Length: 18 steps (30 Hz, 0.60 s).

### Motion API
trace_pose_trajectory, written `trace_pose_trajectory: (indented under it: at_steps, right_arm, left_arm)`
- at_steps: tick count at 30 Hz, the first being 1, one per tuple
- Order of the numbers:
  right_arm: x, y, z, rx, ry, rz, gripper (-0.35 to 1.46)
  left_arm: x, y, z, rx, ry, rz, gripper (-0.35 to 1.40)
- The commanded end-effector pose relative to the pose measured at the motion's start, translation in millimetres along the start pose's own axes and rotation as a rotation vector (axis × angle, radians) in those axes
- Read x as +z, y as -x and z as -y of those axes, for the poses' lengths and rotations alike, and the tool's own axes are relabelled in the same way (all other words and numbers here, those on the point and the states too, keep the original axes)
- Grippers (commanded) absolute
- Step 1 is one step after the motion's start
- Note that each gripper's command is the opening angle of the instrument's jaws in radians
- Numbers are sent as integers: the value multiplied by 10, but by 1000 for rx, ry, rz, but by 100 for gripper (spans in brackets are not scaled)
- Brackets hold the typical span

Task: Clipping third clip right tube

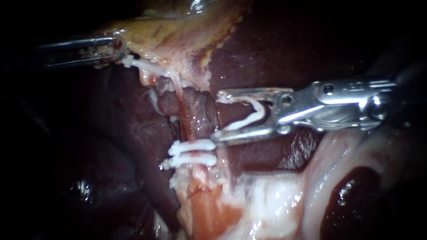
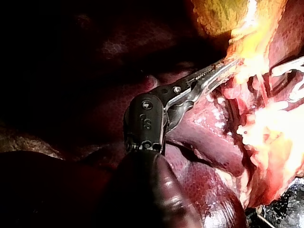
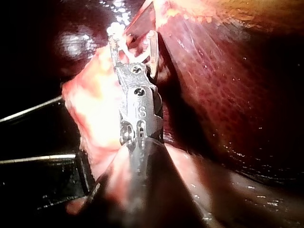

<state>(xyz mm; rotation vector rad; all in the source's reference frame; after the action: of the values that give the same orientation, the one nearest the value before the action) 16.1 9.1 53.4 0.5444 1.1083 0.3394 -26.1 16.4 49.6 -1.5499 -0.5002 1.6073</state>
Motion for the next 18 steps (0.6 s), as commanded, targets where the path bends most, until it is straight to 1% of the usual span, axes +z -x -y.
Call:
trace_pose_trajectory:
  at_steps: [1, 3, 5, 8, 9, 12, 16, 18]
  right_arm:
    - [5, -1, -3, -1, 2, 1, 49]
    - [16, -4, -10, 8, 9, -3, 49]
    - [26, -7, -16, 17, 14, -16, 49]
    - [39, -12, -22, 49, 18, -53, 49]
    - [42, -14, -22, 55, 18, -62, 49]
    - [55, -21, -23, 81, 18, -111, 50]
    - [63, -29, -19, 116, -29, -169, 50]
    - [62, -35, -14, 126, -51, -197, 50]
  left_arm:
    - [0, 0, 0, 1, 0, 0, -35]
    - [1, 0, -1, 1, -1, 0, -35]
    - [2, 1, -1, 1, -2, 0, -35]
    - [3, 1, -1, 1, -2, -1, -35]
    - [3, 1, -1, 1, -2, -1, -35]
    - [5, 1, -1, 1, -3, -1, -35]
    - [6, 2, -2, 1, -4, -1, -35]
    - [6, 2, -2, 1, -4, -1, -35]
